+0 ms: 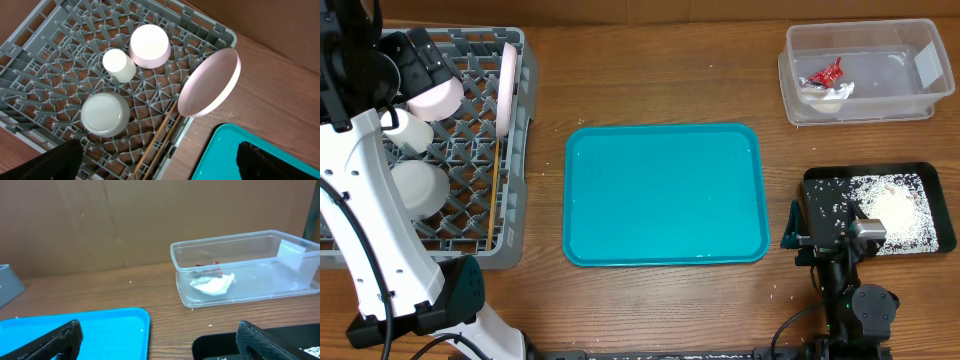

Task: Sort waste into correct bins and load items into the dishwasher

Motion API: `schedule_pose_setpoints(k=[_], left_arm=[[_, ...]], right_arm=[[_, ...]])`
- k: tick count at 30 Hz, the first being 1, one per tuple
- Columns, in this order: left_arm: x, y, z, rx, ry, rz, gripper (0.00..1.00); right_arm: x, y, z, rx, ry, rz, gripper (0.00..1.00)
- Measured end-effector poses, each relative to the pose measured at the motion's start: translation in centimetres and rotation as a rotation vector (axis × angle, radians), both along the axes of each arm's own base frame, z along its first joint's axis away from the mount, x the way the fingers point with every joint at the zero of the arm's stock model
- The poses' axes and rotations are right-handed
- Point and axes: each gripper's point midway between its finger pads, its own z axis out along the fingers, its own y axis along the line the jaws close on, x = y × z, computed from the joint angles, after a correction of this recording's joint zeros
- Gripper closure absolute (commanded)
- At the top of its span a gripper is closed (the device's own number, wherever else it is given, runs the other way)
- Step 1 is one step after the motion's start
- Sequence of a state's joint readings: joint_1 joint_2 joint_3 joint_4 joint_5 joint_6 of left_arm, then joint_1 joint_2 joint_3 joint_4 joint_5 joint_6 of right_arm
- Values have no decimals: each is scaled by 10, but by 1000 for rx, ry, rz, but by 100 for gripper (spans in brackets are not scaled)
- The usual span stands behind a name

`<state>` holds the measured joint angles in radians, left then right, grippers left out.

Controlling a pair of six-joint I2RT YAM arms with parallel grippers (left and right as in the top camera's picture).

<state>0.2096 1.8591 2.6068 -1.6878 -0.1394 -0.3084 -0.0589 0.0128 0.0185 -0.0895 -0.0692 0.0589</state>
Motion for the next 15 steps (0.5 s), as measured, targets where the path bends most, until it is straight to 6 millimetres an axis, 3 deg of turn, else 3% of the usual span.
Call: schedule_pose_setpoints(k=[15], left_arm=[[0,0,0,0,0,0,0]], right_arm=[[0,-1,0,-21,-1,-3,0]])
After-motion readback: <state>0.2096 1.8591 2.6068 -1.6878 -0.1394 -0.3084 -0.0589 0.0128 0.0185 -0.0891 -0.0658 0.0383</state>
